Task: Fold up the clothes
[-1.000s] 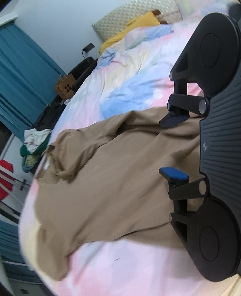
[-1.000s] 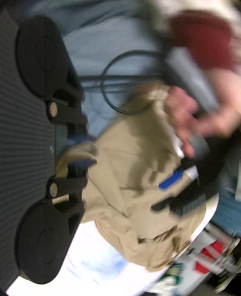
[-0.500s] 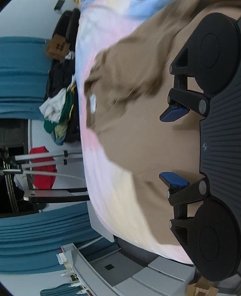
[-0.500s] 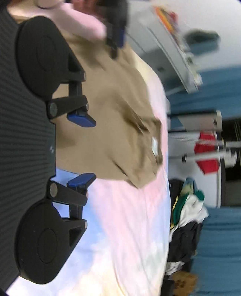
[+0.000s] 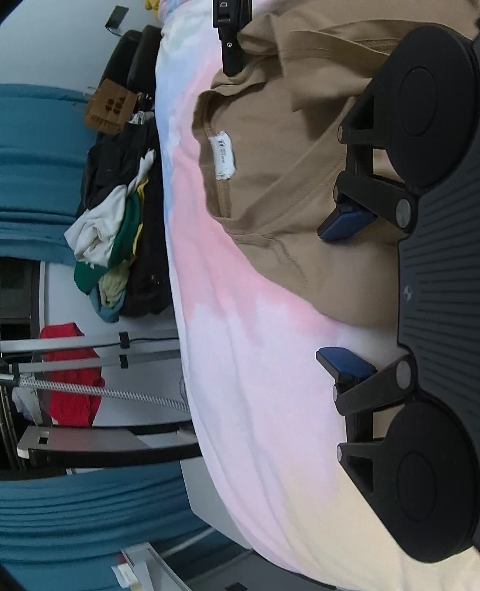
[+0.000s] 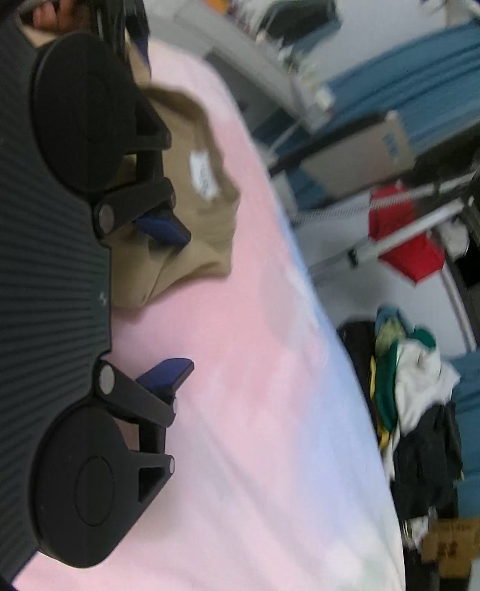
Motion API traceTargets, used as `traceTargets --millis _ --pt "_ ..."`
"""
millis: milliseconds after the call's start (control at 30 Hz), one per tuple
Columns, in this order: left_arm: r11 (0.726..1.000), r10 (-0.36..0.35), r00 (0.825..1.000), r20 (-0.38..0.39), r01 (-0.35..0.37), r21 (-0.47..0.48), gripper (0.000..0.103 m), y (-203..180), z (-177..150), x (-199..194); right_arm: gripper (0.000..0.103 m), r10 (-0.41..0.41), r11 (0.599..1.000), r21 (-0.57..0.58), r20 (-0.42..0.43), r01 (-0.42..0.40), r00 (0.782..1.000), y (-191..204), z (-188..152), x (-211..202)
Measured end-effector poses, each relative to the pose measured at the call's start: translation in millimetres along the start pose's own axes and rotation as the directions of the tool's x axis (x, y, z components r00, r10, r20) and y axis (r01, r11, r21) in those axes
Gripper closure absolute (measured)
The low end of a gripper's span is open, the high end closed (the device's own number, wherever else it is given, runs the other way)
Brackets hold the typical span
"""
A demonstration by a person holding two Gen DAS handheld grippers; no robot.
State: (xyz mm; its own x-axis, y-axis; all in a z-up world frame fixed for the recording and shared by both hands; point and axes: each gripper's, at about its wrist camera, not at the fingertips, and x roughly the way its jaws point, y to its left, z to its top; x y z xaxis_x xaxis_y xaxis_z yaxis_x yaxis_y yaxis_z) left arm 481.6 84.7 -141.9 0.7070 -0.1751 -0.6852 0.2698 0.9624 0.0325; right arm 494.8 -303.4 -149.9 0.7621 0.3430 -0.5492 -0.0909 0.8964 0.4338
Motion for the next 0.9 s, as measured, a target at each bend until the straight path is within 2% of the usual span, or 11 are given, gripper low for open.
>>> traceTargets --millis 33,67,133,200,233,267,367,500,600,767,900 --pt "1.000 -0.006 1.000 -0.004 0.006 0.005 0.060 0 2 1 0.033 0.044 0.999 -0.003 -0.008 -0.044 0.999 1 4 4" --pt "1.000 -0.014 1.000 -0.014 0.014 0.010 0.067 -2 3 1 0.036 0.081 0.996 -0.018 -0.025 -0.082 0.996 5 4 3" --pt "0.999 -0.023 0.999 -0.040 0.024 0.027 0.091 -5 3 -1 0.040 0.086 0.991 -0.093 -0.077 -0.093 0.993 21 1 3" --pt "0.998 0.020 0.999 -0.041 -0.018 0.057 0.098 -14 1 -8 0.070 -0.014 0.983 -0.182 -0.112 -0.006 0.994 39 -6 3" --pt "0.997 0.044 0.998 -0.034 -0.042 0.061 0.099 -17 1 -11 0.080 -0.074 0.972 -0.229 -0.105 0.048 0.992 49 -9 2" --pt "0.996 0.068 0.998 -0.016 -0.068 0.050 0.100 -20 4 -16 0.084 -0.082 0.971 -0.231 -0.087 0.060 0.993 54 -8 1" --pt "0.990 0.143 0.988 0.052 -0.144 0.004 0.100 -23 24 -33 0.087 -0.131 0.969 -0.208 0.025 0.133 0.991 67 -1 -16" --pt "0.969 0.246 0.960 0.136 -0.239 -0.066 0.100 -28 51 -57 0.087 -0.160 0.964 -0.190 0.151 0.188 0.975 86 24 -34" --pt "0.957 0.284 0.946 0.154 -0.271 -0.106 0.100 -26 78 -57 0.087 -0.176 0.956 -0.198 0.204 0.217 0.963 97 49 -36" --pt "0.941 0.335 0.928 0.165 -0.321 -0.105 0.100 -16 103 -14 0.087 -0.214 0.939 -0.216 0.250 0.269 0.944 98 83 -8" --pt "0.942 0.326 0.940 0.097 -0.315 -0.115 0.099 -3 93 43 0.087 -0.223 0.936 -0.231 0.201 0.267 0.954 88 79 33"
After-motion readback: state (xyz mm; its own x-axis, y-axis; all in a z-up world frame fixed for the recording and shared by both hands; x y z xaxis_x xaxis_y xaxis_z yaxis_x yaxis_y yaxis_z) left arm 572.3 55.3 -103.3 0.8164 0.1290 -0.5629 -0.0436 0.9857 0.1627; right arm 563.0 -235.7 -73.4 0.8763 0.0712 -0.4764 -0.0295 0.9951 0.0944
